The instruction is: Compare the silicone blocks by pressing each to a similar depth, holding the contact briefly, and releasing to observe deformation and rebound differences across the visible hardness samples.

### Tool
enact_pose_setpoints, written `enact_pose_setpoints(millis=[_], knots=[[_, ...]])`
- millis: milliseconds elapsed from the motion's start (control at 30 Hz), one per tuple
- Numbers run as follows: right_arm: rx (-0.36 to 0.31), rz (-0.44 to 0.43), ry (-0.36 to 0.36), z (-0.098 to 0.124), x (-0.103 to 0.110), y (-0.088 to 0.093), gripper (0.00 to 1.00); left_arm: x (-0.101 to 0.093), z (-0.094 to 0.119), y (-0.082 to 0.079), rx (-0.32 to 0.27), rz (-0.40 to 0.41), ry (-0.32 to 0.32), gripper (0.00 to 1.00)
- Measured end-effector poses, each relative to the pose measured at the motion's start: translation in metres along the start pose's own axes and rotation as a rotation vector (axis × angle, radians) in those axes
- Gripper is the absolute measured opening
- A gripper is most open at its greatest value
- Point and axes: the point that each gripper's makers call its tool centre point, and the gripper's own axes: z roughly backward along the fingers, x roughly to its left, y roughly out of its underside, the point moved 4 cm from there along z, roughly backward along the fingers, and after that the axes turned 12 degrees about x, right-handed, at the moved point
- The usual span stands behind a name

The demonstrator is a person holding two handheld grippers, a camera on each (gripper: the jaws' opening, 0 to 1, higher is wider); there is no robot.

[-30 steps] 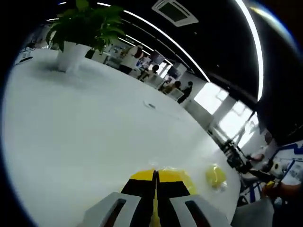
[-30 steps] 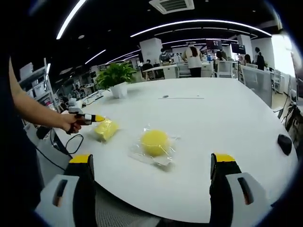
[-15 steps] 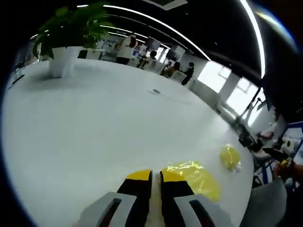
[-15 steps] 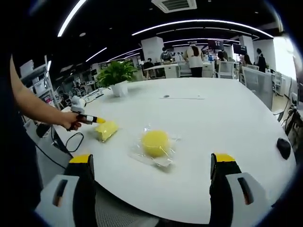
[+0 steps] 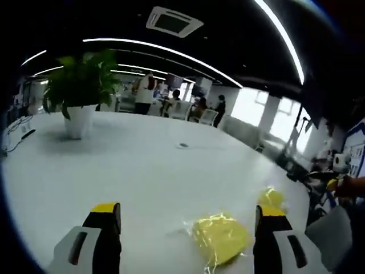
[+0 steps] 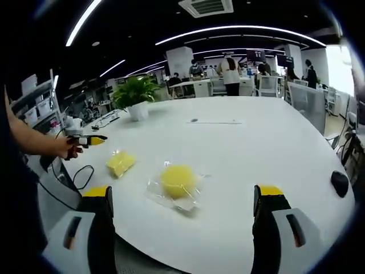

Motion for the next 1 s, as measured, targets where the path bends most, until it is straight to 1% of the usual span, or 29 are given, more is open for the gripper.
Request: enact_pose_setpoints(millis=[33,100,133,167,200,233,333,400,467,533,600,633,800,900,1000], knots=[[-0.004,0.001,0.0,0.001,-0.002,-0.002,0.96,-0.003,0.004,0.002,0.013,0.002,0.004,0.97],[-0.018,0.001,0.001,0.003,-0.003,-0.005,0.96,-0.014,0.017,0.0,-0.035,0.001,0.033,1.0],[-0.022,0.001,0.001,0.003,-0.003,-0.005,0.96,-0.015,0.025,0.0,-0.053,-0.011,0.006,1.0],[-0.025,0.002,0.0,0.003,-0.003,-0.005,0.96,-0.017,0.03,0.001,-0.051,-0.004,-0.007,1.0],[-0.025,0.003,0.0,0.003,-0.003,-0.005,0.96,-0.014,0.036,0.004,-0.042,-0.007,-0.058,1.0],[-0.026,0.002,0.0,0.003,-0.004,-0.003,0.96,-0.013,0.039,0.008,-0.022,-0.009,-0.082,1.0],[-0.021,0.005,-0.008,0.001,-0.002,0.0,0.96,-0.023,0.049,0.012,-0.027,0.02,-0.046,1.0],[-0.016,0.012,-0.011,0.0,-0.001,0.001,0.96,-0.026,0.054,0.015,-0.03,0.02,-0.037,1.0],[-0.01,0.012,-0.014,-0.001,-0.002,0.004,0.96,-0.033,0.059,0.016,-0.048,0.016,-0.012,1.0],[-0.011,0.01,-0.011,0.001,-0.003,0.008,0.96,-0.036,0.061,0.018,-0.054,-0.001,-0.013,1.0],[-0.026,0.021,-0.009,0.003,-0.003,0.01,0.96,-0.041,0.064,0.018,-0.083,-0.007,0.014,1.0],[-0.026,0.021,-0.014,0.004,-0.002,0.012,0.96,-0.042,0.065,0.019,-0.086,0.003,0.021,1.0],[-0.019,-0.003,-0.032,0.005,-0.003,0.02,0.95,-0.043,0.065,0.024,-0.072,0.014,0.002,1.0],[-0.026,-0.02,-0.027,0.005,-0.003,0.024,0.96,-0.047,0.065,0.027,-0.066,0.027,0.01,1.0],[-0.027,-0.028,-0.027,0.006,-0.003,0.028,0.96,-0.052,0.065,0.027,-0.065,0.008,0.003,1.0]])
